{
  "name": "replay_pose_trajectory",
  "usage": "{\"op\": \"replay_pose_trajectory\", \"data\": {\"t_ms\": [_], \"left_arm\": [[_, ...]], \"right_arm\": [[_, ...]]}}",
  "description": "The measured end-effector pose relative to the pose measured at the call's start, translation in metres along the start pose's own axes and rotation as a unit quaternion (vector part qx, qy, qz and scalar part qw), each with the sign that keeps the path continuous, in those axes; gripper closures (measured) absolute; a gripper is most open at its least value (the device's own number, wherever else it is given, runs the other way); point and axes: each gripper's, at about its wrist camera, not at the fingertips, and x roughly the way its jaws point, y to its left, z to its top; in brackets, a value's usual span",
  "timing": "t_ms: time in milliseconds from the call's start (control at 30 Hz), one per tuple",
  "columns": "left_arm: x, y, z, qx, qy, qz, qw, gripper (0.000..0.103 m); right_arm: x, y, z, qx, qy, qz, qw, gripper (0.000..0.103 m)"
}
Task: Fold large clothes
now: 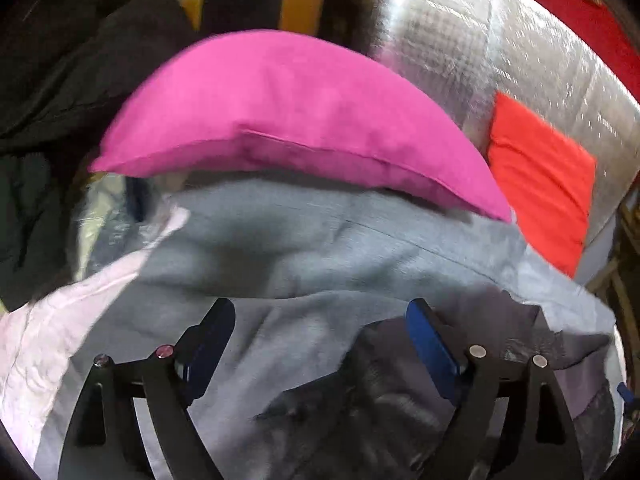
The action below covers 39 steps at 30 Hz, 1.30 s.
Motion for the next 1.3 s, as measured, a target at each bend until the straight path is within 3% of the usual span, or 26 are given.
{"op": "replay_pose_trajectory", "data": {"t_ms": [133,233,400,500,667,900,1000,1067,1100,1133,1167,1233,1300], "left_arm": [[-0.042,0.041,-0.023,-0.018,-0.018,-0.016,0.9995,0.015],[-0.069,0.07,-0.056,-0.047,-0.017,-0.037,0.9981,0.015],[-0.098,0.098,-0.114,-0.104,-0.004,-0.071,0.992,0.015],[-0.1,0.096,-0.14,-0.124,0.014,-0.088,0.9883,0.015],[-0.089,0.071,-0.156,-0.111,0.034,-0.098,0.9885,0.015],[-0.057,0.05,-0.162,-0.103,0.057,-0.081,0.9897,0.015],[-0.048,0.049,-0.161,-0.122,0.064,-0.085,0.9868,0.019],[-0.044,0.048,-0.157,-0.125,0.069,-0.077,0.9868,0.043],[-0.043,0.046,-0.155,-0.122,0.072,-0.077,0.987,0.047],[-0.044,0.043,-0.152,-0.113,0.072,-0.073,0.9882,0.057],[-0.045,0.041,-0.15,-0.103,0.069,-0.069,0.9899,0.071],[-0.052,0.03,-0.146,-0.066,0.063,-0.059,0.9941,0.079],[-0.055,0.029,-0.146,-0.061,0.059,-0.054,0.9949,0.083]], "right_arm": [[-0.039,0.004,-0.001,-0.016,-0.014,0.015,1.0,0.0],[-0.08,-0.001,-0.025,-0.034,-0.022,0.038,0.998,0.0],[-0.147,-0.035,-0.092,-0.009,-0.031,0.065,0.997,0.0],[-0.176,-0.056,-0.149,0.015,-0.029,0.067,0.997,0.0],[-0.155,-0.074,-0.189,0.051,0.016,0.051,0.997,0.0],[-0.108,-0.082,-0.172,0.112,0.024,0.055,0.992,0.0],[-0.1,-0.086,-0.166,0.126,0.006,0.043,0.991,0.001],[-0.096,-0.084,-0.161,0.131,0.0,0.041,0.991,0.012],[-0.093,-0.086,-0.159,0.136,0.002,0.039,0.99,0.028],[-0.089,-0.091,-0.157,0.15,0.007,0.035,0.988,0.036],[-0.086,-0.094,-0.156,0.156,0.01,0.034,0.987,0.039],[-0.086,-0.091,-0.153,0.138,0.013,0.029,0.99,0.056],[-0.091,-0.082,-0.15,0.11,0.013,0.02,0.994,0.066]]}}
